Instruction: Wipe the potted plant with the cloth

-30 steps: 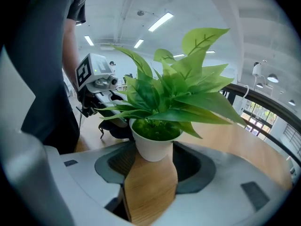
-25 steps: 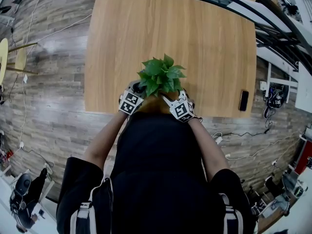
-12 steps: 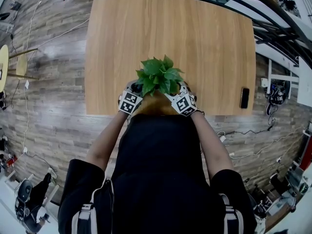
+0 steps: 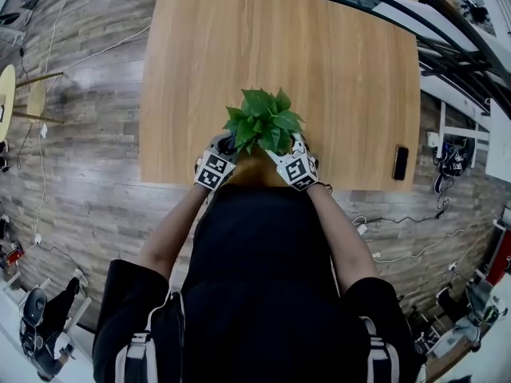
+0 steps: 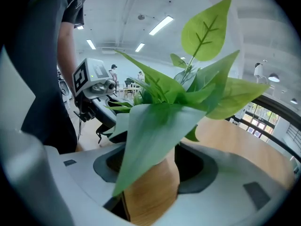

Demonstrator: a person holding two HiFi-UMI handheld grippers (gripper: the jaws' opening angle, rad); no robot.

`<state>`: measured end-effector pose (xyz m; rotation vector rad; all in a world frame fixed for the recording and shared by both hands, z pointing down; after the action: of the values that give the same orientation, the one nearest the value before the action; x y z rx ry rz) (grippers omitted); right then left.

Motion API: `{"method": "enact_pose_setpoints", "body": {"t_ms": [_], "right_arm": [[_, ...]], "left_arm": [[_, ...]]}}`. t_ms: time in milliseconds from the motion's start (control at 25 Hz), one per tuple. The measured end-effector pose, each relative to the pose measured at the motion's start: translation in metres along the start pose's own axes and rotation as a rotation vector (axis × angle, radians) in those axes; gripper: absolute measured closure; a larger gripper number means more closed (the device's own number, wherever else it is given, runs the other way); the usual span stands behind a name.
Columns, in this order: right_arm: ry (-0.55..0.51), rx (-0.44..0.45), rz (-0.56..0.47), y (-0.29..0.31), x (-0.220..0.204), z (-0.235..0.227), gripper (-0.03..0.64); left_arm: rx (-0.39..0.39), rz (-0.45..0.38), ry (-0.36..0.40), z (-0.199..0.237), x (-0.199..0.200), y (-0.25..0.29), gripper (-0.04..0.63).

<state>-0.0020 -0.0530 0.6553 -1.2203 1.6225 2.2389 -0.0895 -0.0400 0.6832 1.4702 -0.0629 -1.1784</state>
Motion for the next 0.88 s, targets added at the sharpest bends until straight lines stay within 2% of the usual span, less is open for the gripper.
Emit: {"method": "enact_pose_setpoints", "body": {"t_ms": [320,600,720,880], "right_arm": [[-0.020,0.010,-0.004,-0.003,0.001,0.013,0.360],[-0.016,0.109,-0.034,-0.014,-0.002,0.036,0.360],[0.011,0.078,-0.013,-0.010,-0.012,0.028,0.360],[-0.036,0.002,0.020,-0.003,-0.019,0.010,0.360]], "left_arm": [[0.011,-0.004,-0.029,-0.002,-0.009,0.000,0.480],[0.035,-0.004,-0.075,0.011,-0.011,-0.002,0.480],[0.040,0.005,-0.072,0.014,-0.012,0.000,0.480],[0.041,0.012,-0.048,0.018,-0.009,0.001,0.480]]}}
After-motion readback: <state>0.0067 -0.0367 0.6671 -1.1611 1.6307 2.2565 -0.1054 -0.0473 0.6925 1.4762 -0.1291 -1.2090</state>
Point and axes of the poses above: the fingertips, and each gripper's own axes: y forward along the fingers, z to its left, x out of its top, the point moved 1 cm from there along -y, backward along the fingers, and after that the axes turned 12 degrees about z, right-handed, at the moved point
